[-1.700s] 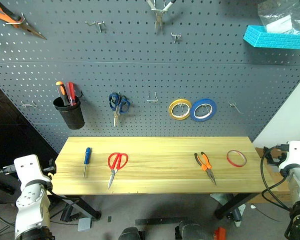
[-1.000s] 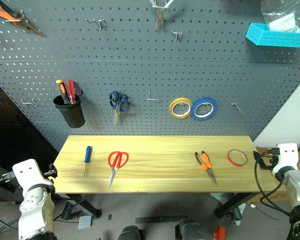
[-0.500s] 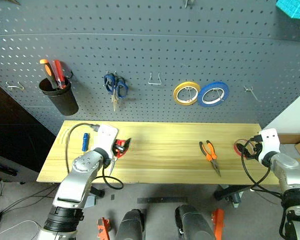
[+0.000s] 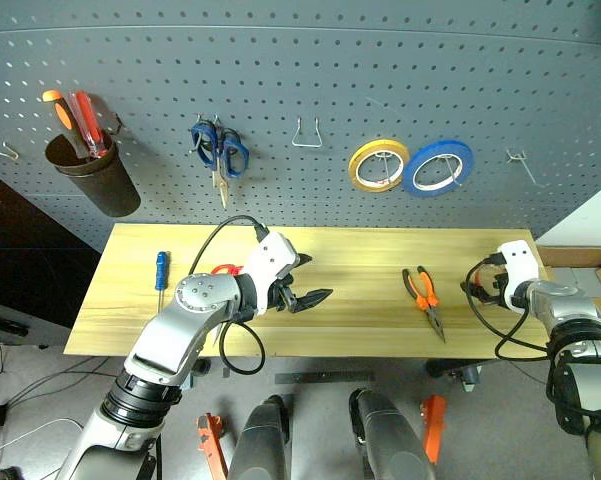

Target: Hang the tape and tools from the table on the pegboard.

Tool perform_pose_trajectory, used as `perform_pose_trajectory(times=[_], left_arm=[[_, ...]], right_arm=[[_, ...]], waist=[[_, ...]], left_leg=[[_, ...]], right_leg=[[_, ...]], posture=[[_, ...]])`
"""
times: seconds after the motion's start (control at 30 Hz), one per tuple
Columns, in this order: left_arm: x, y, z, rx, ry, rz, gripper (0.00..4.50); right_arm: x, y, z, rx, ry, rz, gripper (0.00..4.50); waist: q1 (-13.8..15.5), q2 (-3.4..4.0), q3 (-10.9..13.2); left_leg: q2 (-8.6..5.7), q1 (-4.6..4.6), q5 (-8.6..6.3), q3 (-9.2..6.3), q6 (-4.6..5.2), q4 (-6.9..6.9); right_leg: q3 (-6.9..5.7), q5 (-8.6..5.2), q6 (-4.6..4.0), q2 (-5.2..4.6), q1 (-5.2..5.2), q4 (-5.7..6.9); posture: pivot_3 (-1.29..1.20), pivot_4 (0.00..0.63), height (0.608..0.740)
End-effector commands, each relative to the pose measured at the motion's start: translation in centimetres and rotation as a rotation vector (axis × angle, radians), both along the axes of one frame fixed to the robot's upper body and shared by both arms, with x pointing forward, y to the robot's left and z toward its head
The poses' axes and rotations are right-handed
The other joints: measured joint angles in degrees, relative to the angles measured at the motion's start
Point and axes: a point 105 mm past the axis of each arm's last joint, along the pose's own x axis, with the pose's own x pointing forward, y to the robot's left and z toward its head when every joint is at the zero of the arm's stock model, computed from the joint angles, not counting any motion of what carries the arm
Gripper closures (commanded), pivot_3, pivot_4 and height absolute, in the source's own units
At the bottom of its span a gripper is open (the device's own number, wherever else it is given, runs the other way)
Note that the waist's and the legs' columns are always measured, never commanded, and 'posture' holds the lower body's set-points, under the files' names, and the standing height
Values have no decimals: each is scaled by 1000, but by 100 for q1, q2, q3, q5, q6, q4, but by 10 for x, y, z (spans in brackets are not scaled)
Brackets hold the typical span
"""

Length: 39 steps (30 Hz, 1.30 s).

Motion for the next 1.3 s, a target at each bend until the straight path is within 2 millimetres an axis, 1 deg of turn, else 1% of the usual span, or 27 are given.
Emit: perform_pose_trajectory(times=[0.03,0.27,0.37,0.4,0.53,0.67,0.77,0.8,0.87,0.9,0.97,1.07,1.13,1.23,1.3], left_arm=[[-4,-3,10,0,-40,-39,600],[-9,-7,14,-17,-43,-74,600],[-11,-11,17,-36,-46,-98,600],[-13,-13,19,-49,-47,-108,600],[-18,-23,28,-103,-50,-162,600],[-20,-32,33,-110,-59,-207,600],[-20,-39,39,-121,-75,-231,600],[-19,-40,42,-125,-83,-238,600],[-18,-45,47,-137,-101,-252,600],[-17,-47,50,-144,-109,-258,600],[-16,-51,56,-163,-121,-268,600],[-15,-57,58,-177,-117,-291,600],[-13,-62,58,-177,-123,-313,600],[-10,-66,62,-187,-134,-327,600],[-9,-70,65,-195,-142,-339,600]], right_arm=[[-2,-13,8,-57,19,5,875],[-10,-15,-1,-112,97,44,3294],[-13,-15,-7,-164,117,78,4332],[-14,-15,-10,-187,123,95,4440],[-15,-16,-13,-227,98,118,4440],[-18,-22,-8,-209,38,100,4440],[-19,-30,8,-212,-42,90,4440],[-20,-32,17,-221,-78,88,4440],[-26,-33,39,-259,-174,87,4440],[-31,-30,54,-275,-241,83,4440],[-43,-13,84,-290,-408,72,4440],[-63,15,108,-310,-575,49,4440],[-72,38,126,-336,-695,33,4440],[-77,57,148,-354,-806,22,4440],[-69,59,168,-355,-874,3,4440]], waist=[[2,-1,2],[2,-1,3],[2,-1,3],[1,-2,3],[0,-7,0],[0,-10,-2],[26,-7,0],[29,-4,1],[30,2,2],[27,6,3],[7,8,4],[-77,12,6],[-106,12,6],[-124,21,11],[-147,19,12]], left_leg=[[-1,-4,0,-1,0,0],[-1,-6,0,-9,0,2],[-2,-6,0,-9,-1,6],[-2,-6,0,-9,-1,6],[-1,-6,0,-10,-1,9],[-2,-5,1,-10,-2,14],[-4,-8,1,-12,-2,13],[-4,-9,1,-12,-2,13],[-6,-19,1,-11,-2,13],[-6,-24,1,-11,-2,15],[-5,-31,1,-15,-3,13],[3,-32,0,-17,-5,13],[5,-31,1,-17,-6,12],[3,-31,3,-8,-9,14],[-1,-34,5,0,-7,21]], right_leg=[[-2,0,0,-1,-2,-1],[-10,0,1,-2,-4,2],[-9,1,3,-2,-3,3],[-9,1,3,-2,-3,3],[-11,2,4,-2,-2,4],[-10,4,9,-2,1,5],[-12,0,17,-3,1,4],[-12,-2,20,-3,0,3],[-10,-3,21,-6,-7,2],[-11,-4,25,-7,-11,3],[-12,-12,38,-7,-19,6],[-10,-16,45,1,-27,14],[-10,-17,45,4,-29,20],[1,-14,50,7,-37,22],[11,-6,62,4,-40,19]], posture=[[-43,332,740],[-35,322,740],[-40,318,740],[-42,316,740],[-59,309,740],[-84,307,740],[-98,309,740],[-105,310,740],[-118,312,740],[-118,312,740],[-145,319,740],[-173,327,740],[-190,330,740],[-197,331,740],[-198,330,740]])
